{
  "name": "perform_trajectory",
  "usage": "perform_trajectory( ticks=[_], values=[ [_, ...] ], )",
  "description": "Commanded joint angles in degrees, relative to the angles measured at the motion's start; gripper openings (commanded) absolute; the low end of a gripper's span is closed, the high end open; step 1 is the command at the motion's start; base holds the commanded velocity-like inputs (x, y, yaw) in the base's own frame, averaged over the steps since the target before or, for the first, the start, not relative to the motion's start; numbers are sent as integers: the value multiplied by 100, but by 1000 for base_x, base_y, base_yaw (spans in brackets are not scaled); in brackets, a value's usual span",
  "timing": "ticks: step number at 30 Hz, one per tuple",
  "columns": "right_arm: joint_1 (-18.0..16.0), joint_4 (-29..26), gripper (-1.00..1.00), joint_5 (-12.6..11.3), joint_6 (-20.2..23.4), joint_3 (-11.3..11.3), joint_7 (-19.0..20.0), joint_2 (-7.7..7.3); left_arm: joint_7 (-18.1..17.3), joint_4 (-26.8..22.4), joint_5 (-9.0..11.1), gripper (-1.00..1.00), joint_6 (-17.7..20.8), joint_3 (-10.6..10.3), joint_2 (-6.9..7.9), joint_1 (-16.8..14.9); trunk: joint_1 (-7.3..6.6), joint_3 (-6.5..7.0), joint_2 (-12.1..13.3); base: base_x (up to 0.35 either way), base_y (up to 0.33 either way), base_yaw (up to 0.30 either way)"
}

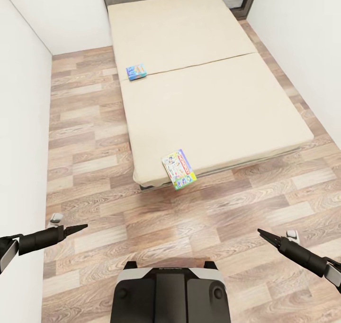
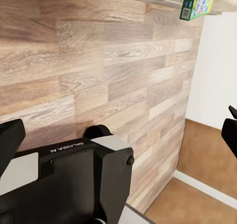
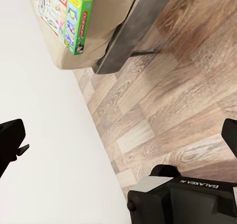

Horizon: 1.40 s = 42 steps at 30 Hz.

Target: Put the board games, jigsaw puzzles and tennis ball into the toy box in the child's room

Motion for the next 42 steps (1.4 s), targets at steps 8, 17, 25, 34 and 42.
perform_trajectory(
  ticks=[8, 17, 25, 34, 42],
  values=[
    [-2, 0, 100, -51, 63, 51, 15, -9, 25, 0, 7, 100, 94, 11, 42, -1, 179, -81, -329, 0, 0, 0],
    [-2, 0, 100, -45, 63, 54, -109, 10, 70, 0, 7, 100, 298, 16, 194, -9, 376, -225, -690, 0, 0, 0],
    [-2, 0, 100, -46, 67, 54, -208, 13, 77, 0, 7, 100, 503, 13, 321, -10, 552, -366, -1011, 0, 0, 0],
    [-2, 2, 100, -51, 70, 49, -226, 9, 78, 0, 7, 100, 561, 12, 360, -10, 684, -473, -1251, 0, 0, 0],
    [-2, 8, 100, -59, 65, 52, -229, 18, 91, -3, 7, 100, 541, 12, 377, -10, 684, -430, -1251, 0, 0, 0]
  ],
)
